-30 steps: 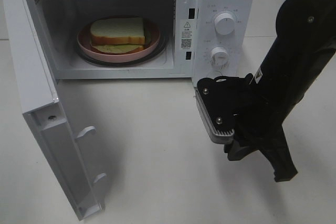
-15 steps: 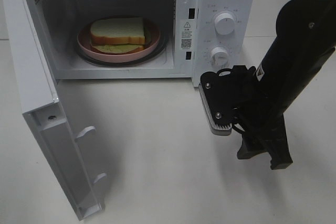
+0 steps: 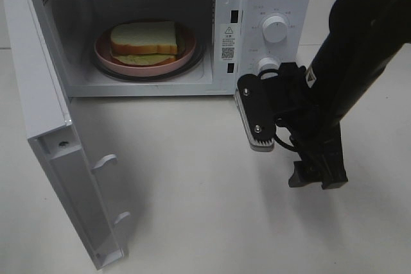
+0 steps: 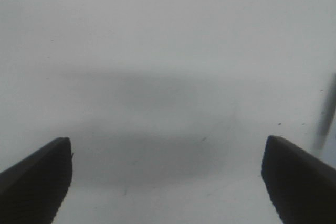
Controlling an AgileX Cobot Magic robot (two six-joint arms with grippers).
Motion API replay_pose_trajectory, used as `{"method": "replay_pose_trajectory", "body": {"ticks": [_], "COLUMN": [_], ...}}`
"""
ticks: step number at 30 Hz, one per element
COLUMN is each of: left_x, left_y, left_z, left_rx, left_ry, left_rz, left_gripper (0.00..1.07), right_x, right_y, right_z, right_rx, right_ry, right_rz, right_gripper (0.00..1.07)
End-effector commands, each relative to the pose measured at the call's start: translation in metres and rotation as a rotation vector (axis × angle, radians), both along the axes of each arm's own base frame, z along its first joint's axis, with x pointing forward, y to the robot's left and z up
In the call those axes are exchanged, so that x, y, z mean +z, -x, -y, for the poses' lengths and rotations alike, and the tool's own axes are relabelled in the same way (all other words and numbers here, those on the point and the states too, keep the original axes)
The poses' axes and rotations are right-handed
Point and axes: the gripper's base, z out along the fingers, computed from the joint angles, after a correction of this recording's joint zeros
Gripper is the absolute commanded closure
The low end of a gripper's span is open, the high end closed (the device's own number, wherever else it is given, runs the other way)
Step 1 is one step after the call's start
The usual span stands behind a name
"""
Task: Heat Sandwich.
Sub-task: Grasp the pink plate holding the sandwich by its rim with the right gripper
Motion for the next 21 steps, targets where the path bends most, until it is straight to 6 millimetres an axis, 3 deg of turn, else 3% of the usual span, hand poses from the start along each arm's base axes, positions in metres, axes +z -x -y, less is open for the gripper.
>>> {"method": "replay_pose_trajectory", "body": {"ticks": [1, 10, 21], "left_x": [0.000, 0.000, 0.000], "left_y": [0.001, 0.001, 0.001], "left_z": [0.000, 0.000, 0.000], "left_rx": [0.002, 0.002, 0.002], "left_ry": [0.006, 0.006, 0.006], "left_rz": [0.017, 0.017, 0.017], "left_gripper": [0.06, 0.06, 0.06], "right_x": [0.014, 0.037, 0.037], "right_y": [-0.005, -0.026, -0.044], "right_z": [-0.009, -0.024, -0.059], "right_rx": [0.021, 0.042, 0.112], "right_ry": [-0.012, -0.045, -0.073], "right_rz": [0.066, 0.158, 0.224], "right_gripper": [0.15, 0.17, 0.19]}}
